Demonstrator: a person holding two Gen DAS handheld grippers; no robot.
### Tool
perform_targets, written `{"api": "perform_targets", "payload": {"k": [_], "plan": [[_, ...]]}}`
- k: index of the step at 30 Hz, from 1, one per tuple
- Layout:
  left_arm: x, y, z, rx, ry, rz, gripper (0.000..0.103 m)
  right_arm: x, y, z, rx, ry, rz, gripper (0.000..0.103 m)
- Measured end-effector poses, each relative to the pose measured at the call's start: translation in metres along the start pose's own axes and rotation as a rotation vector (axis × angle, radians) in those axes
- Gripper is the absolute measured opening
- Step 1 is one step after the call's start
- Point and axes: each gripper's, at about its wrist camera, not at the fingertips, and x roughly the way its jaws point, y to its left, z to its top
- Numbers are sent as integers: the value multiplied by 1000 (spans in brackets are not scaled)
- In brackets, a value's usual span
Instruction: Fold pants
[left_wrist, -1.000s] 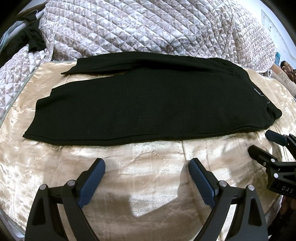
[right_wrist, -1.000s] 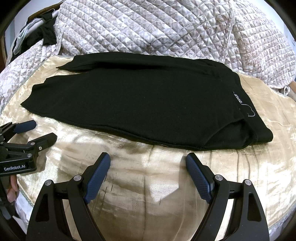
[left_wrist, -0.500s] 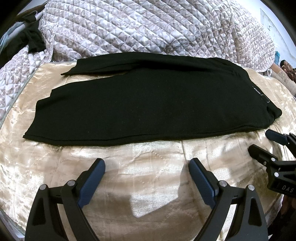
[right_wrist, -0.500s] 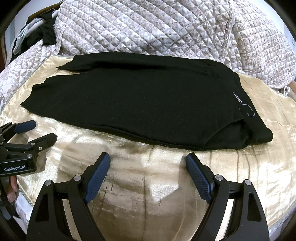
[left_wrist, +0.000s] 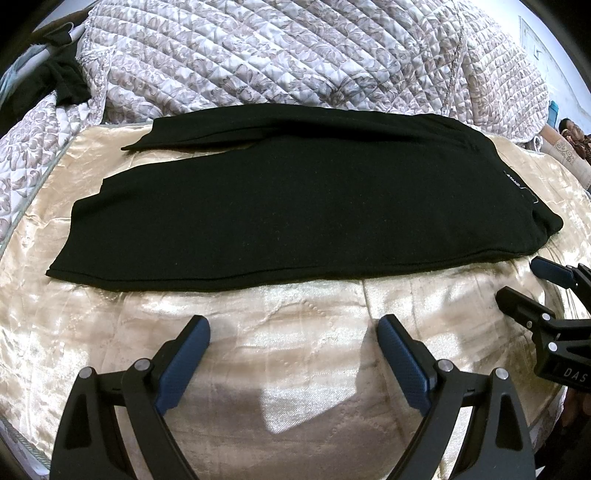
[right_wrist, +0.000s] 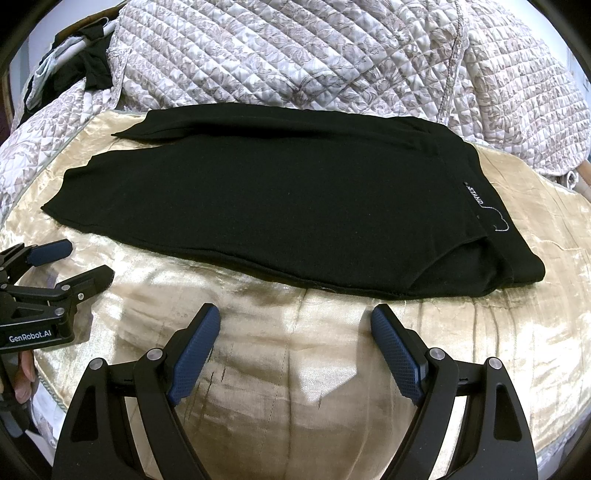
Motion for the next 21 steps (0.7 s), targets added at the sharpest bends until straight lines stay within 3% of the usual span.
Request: {"api": "perform_targets", "payload": {"k": [21], "plan": [[0,0,0,1,-1,2,94,0,0,0,-3,-2,-2,84]]}}
